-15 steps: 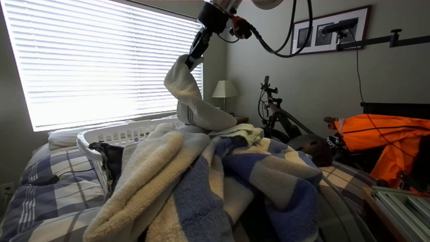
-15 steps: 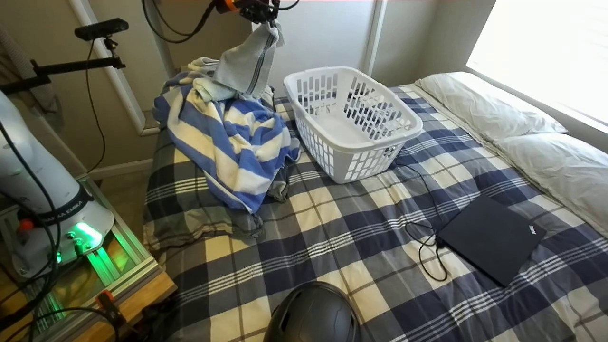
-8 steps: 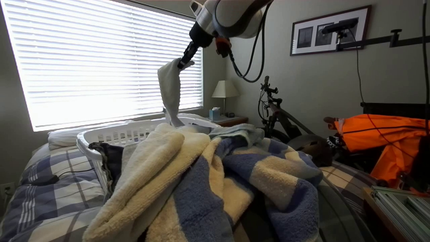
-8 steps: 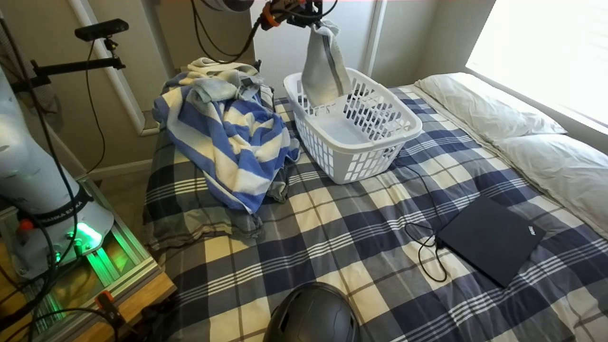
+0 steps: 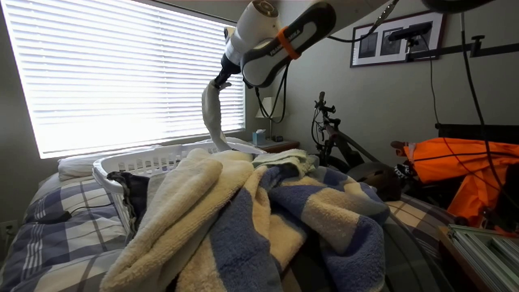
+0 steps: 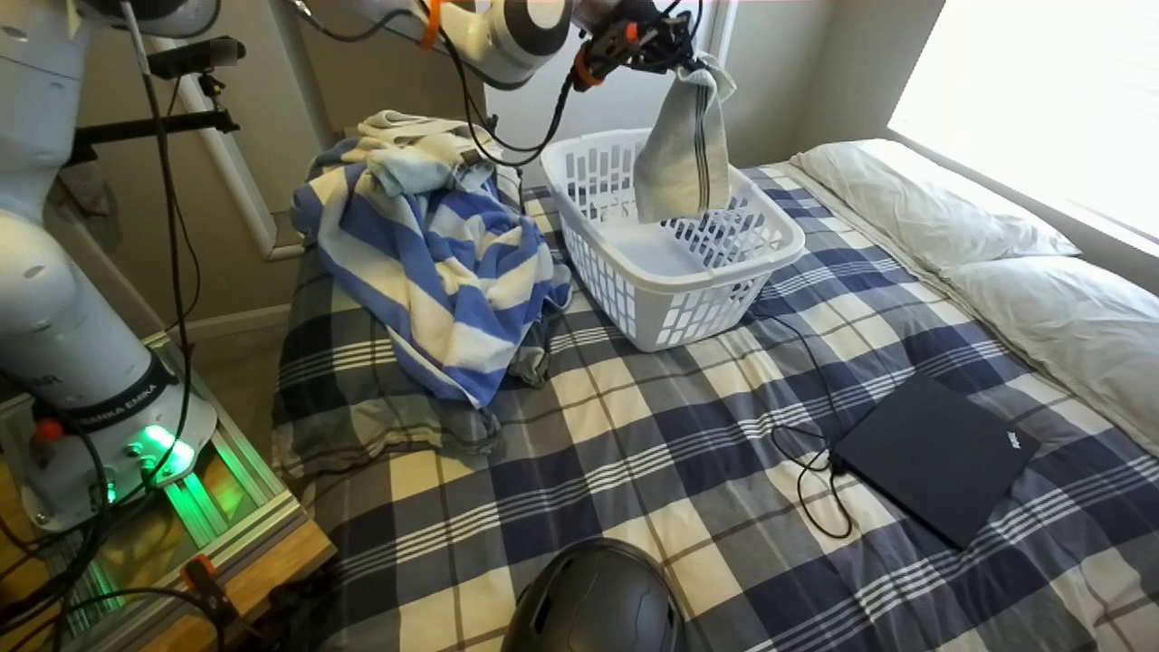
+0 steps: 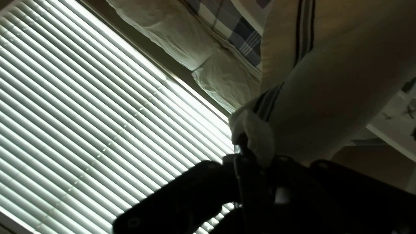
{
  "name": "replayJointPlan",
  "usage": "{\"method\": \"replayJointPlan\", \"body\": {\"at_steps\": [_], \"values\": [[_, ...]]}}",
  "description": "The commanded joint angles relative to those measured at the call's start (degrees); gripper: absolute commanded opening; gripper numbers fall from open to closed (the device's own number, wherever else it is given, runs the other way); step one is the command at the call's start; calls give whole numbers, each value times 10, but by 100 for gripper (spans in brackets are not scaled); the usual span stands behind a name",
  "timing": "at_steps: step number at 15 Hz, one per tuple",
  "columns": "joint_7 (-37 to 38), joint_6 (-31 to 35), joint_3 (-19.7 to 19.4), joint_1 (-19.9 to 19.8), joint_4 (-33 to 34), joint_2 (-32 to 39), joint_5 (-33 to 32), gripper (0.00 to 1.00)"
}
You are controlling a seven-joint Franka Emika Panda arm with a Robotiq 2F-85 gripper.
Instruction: Put the towel inside the basket
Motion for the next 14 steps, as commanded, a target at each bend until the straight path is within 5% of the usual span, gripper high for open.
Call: {"method": "replayJointPlan", "body": {"at_steps": [1, 3, 5, 10, 11, 14], "values": [[125, -14, -138, 46, 75, 114, -13, 4], [172, -49, -194, 70, 68, 149, -6, 4], [186, -87, -207, 81, 49, 162, -4, 4], [154, -158, -157, 79, 17, 150, 9, 5], [143, -168, -141, 74, 13, 143, 14, 33], [134, -185, -97, 62, 7, 115, -20, 47]]}}
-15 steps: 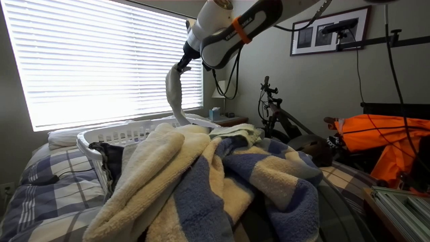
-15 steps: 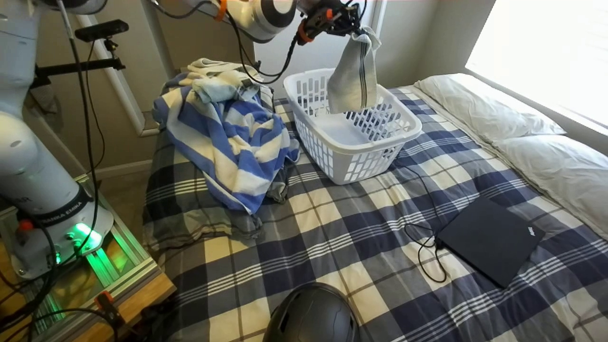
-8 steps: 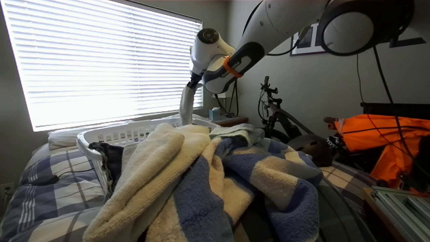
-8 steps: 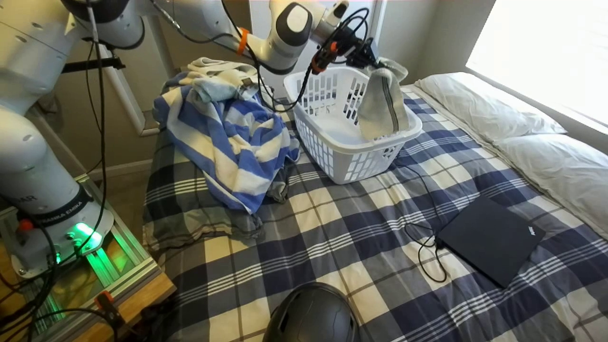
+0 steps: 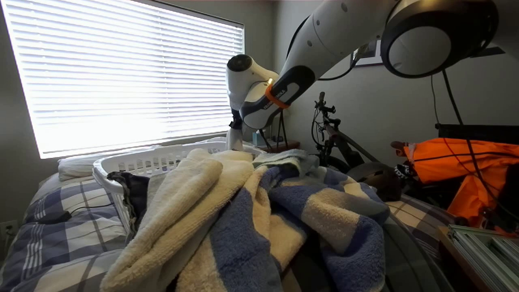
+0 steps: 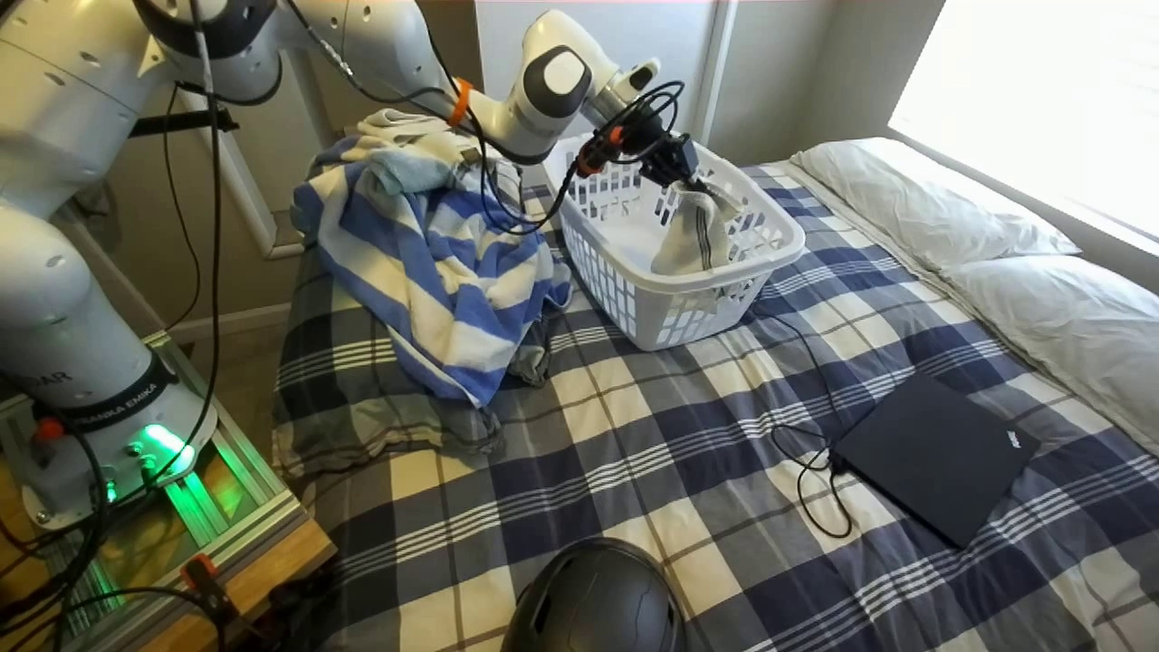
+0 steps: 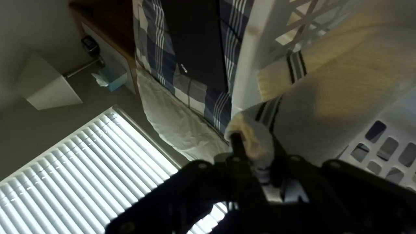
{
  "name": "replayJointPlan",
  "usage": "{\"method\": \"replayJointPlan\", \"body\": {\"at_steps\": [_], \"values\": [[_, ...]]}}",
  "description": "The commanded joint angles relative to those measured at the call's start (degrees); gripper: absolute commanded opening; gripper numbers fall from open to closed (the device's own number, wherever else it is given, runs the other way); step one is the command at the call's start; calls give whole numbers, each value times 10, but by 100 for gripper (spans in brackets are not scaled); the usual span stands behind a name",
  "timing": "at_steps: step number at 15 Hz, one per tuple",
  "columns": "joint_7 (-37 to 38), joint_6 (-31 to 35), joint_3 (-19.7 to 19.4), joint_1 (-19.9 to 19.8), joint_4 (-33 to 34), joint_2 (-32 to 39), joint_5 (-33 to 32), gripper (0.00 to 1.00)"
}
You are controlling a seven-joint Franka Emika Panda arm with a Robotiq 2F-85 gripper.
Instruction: Put the towel inside the basket
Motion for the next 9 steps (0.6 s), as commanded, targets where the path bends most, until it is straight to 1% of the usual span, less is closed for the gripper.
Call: {"method": "replayJointPlan", "body": {"at_steps": [1, 2, 4, 6, 7, 8, 9], "values": [[-44, -35, 64, -15, -24, -61, -27, 53], [-77, -58, 92, -24, -29, -85, -28, 61], [-135, -116, 140, -38, -44, -138, -31, 73], [-180, -163, 190, -54, -70, -200, -32, 88], [-220, -172, 170, -31, -97, -226, 15, 96], [-240, -193, 184, -34, -112, -257, 25, 99], [-257, -218, 188, -29, -131, -288, 30, 100]]}}
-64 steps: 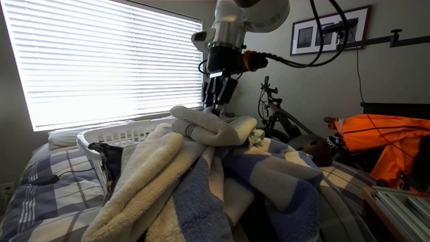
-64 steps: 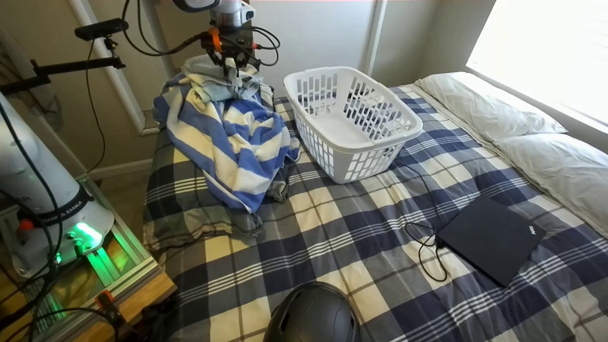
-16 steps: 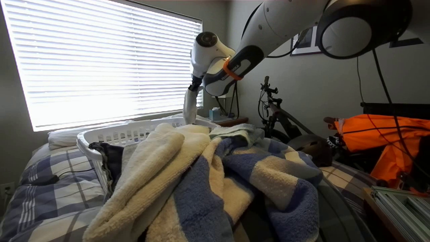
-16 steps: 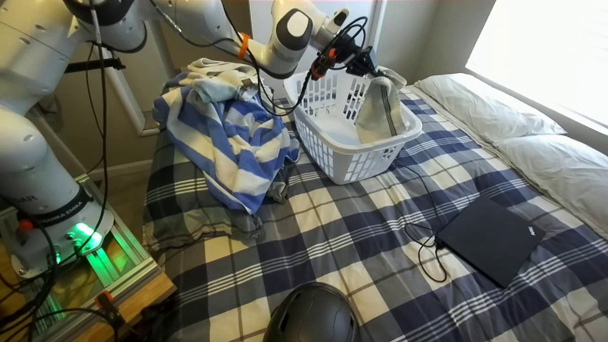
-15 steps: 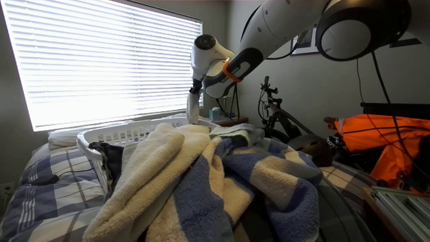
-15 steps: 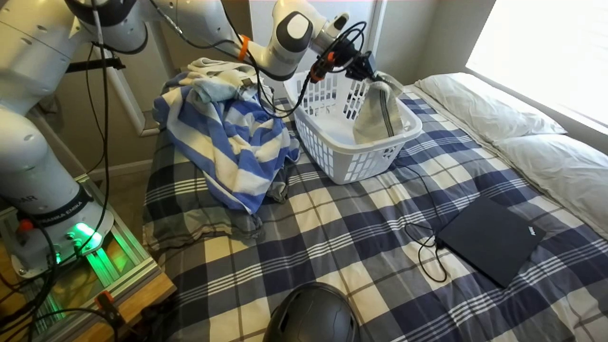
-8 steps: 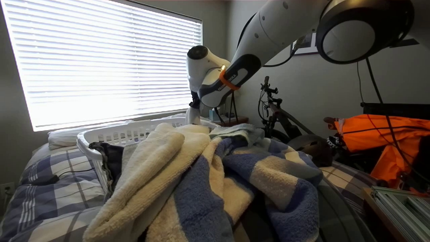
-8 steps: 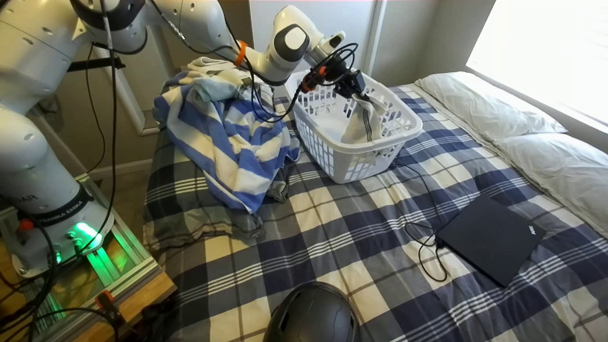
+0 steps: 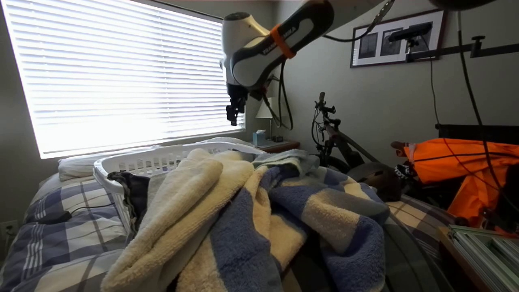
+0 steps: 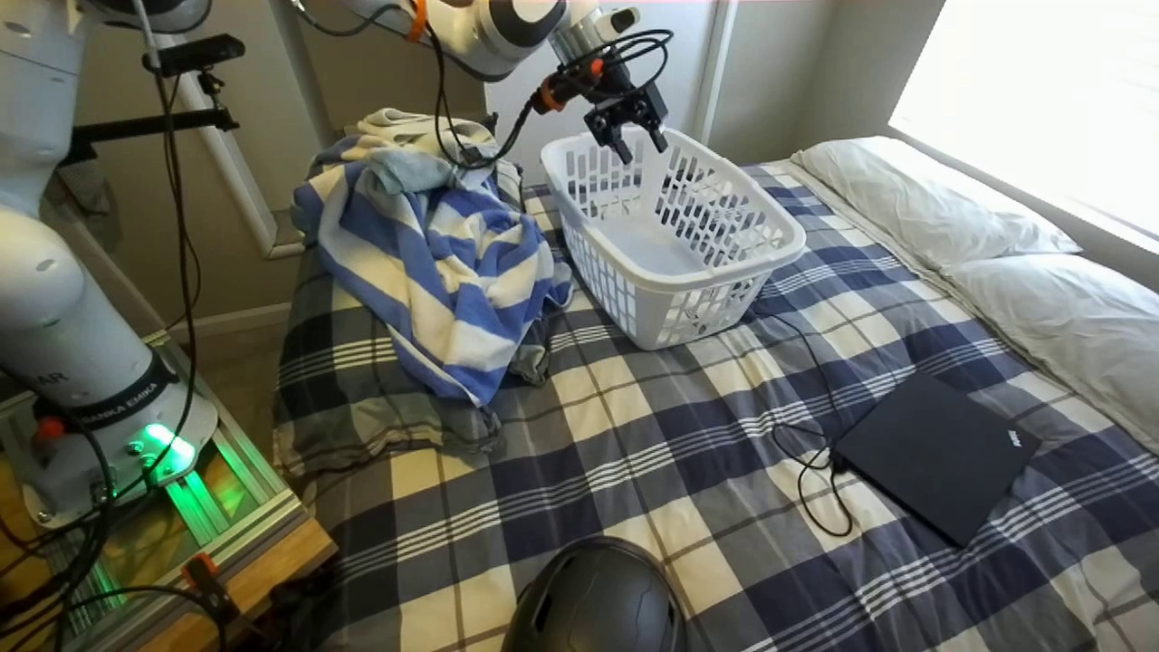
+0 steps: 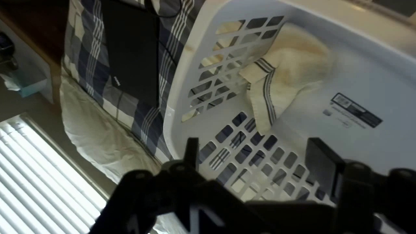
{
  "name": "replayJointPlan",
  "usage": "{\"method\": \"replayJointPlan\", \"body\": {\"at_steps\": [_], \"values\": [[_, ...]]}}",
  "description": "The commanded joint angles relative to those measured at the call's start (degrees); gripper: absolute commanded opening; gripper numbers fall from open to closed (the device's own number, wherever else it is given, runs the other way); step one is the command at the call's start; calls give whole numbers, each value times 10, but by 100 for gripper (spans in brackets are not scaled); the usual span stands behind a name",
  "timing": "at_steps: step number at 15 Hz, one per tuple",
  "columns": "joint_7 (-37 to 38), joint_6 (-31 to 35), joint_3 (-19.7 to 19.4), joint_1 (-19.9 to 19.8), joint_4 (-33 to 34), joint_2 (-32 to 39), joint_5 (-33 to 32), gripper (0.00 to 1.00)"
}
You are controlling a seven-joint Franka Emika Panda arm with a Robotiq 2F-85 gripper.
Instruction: Put the towel inside the basket
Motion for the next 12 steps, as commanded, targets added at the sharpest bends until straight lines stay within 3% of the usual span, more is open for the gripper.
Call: {"method": "replayJointPlan", "body": {"at_steps": [1, 2, 3, 6, 8, 9, 12], "values": [[-81, -69, 33, 10, -108, -142, 33, 100], [-90, -100, 36, 12, -117, -165, 43, 100], [-69, -143, 108, -43, -118, -198, 11, 100], [-68, -236, 157, -87, -133, -241, 54, 100], [-57, -265, 179, -116, -147, -261, 97, 100], [-56, -252, 185, -114, -112, -232, 55, 100], [-57, -263, 193, -131, -129, -249, 78, 100]]}}
